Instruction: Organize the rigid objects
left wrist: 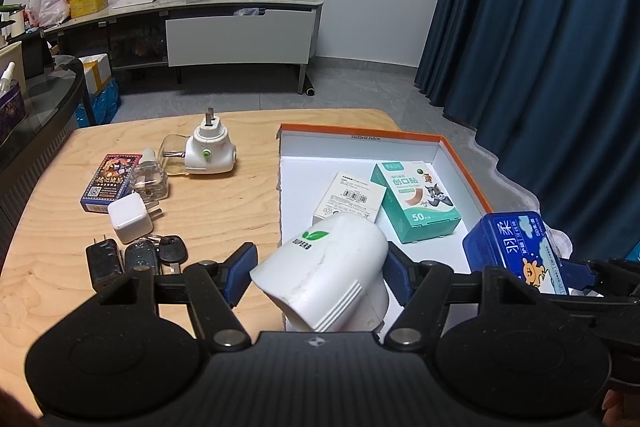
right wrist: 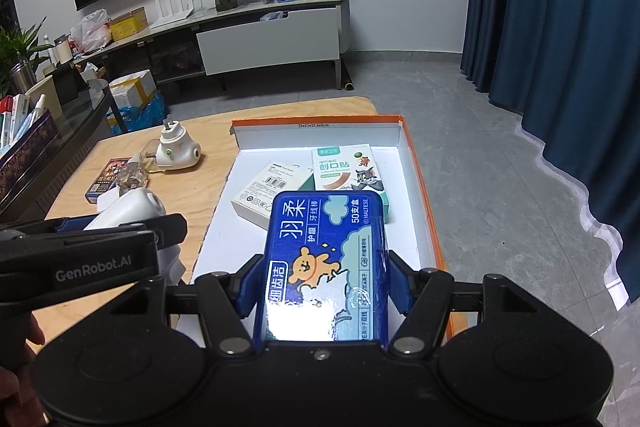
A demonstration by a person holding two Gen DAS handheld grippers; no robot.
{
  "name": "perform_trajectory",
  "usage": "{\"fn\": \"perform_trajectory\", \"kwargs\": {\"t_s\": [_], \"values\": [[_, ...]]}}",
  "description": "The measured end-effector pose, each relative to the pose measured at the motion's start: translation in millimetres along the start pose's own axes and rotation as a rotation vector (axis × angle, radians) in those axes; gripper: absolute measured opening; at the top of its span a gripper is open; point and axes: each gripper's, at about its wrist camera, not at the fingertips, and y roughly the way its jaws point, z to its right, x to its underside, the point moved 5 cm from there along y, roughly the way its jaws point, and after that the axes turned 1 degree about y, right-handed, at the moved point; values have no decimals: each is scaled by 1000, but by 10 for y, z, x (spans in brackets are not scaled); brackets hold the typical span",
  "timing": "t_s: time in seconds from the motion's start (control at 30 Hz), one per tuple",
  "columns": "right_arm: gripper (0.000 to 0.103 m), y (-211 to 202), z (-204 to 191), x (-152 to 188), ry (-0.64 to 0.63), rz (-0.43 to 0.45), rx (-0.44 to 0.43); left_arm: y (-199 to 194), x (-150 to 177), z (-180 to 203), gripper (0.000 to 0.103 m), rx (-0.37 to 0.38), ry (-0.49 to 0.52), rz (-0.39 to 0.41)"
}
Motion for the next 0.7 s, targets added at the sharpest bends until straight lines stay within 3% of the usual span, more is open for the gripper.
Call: {"fn": "perform_trajectory", "kwargs": {"t_s": [0.7], "values": [[75,31,-32,14,-10,-13,-3,17,-4,-18,68,0,-5,-3]]}}
